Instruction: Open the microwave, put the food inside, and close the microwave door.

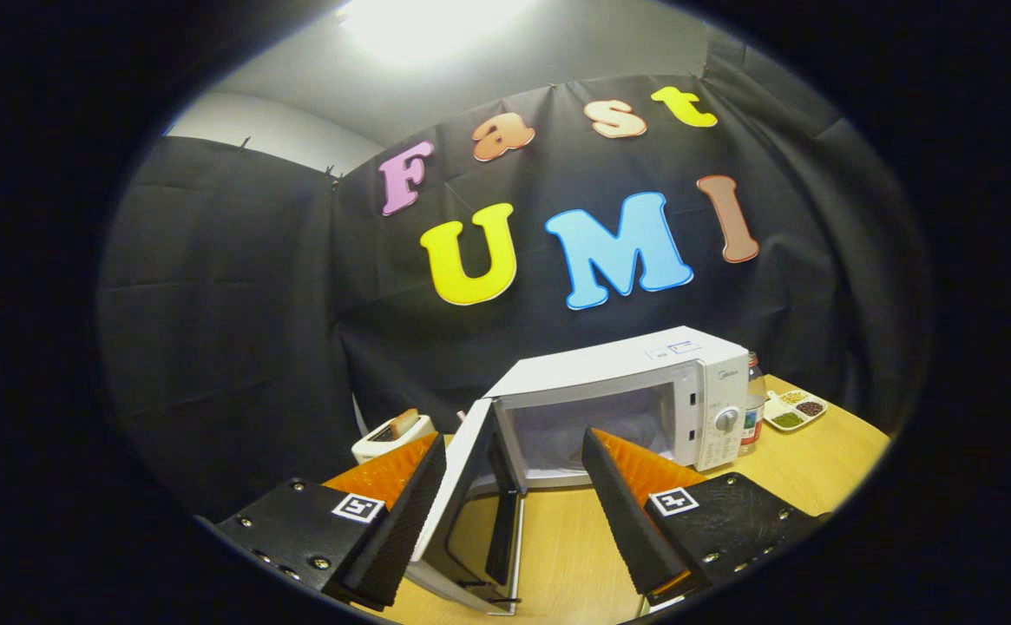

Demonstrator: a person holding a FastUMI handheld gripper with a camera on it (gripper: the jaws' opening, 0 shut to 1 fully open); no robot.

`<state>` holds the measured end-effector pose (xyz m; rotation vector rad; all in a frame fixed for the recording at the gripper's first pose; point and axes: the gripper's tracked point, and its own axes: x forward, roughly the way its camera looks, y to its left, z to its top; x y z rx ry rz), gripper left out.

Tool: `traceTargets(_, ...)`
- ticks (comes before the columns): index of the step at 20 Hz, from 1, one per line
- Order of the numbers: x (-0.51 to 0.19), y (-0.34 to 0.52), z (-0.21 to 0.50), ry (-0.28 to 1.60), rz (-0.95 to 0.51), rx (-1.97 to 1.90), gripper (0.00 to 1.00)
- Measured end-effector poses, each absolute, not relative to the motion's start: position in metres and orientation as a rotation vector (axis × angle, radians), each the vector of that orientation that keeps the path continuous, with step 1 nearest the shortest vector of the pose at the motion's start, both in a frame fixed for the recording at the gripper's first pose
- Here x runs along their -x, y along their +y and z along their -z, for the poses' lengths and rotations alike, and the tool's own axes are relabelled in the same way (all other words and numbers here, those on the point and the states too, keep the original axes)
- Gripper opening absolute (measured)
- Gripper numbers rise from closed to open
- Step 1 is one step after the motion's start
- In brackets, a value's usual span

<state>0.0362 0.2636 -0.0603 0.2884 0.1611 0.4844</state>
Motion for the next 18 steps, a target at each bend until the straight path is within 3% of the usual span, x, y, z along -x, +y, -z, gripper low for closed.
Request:
traceTargets(6, 0.016, 0.312, 0.054, 0.151, -0.634, -0.263, 0.87)
traceTargets(8, 0.028, 0.325, 0.055, 0.149, -0.671, -0.255, 0.69)
traceTargets(10, 0.04, 0.341, 0.061, 0.17, -0.71, -0.25, 0.66)
traceTargets(12, 0.046, 0.352, 0.068, 0.178, -0.714, -0.247, 0.25)
traceTargets(13, 0.054, 0.362, 0.076, 0.206, -0.747, -0.243, 0.18)
traceTargets(16, 0.071, 0.383, 0.102, 0.264, -0.82, -0.182, 0.21)
traceTargets(17, 0.066, 0.382, 0.107, 0.257, -0.782, -0.168, 0.21)
traceTargets(18, 0.058, 0.383, 0.115, 0.263, -0.781, -0.168, 0.11)
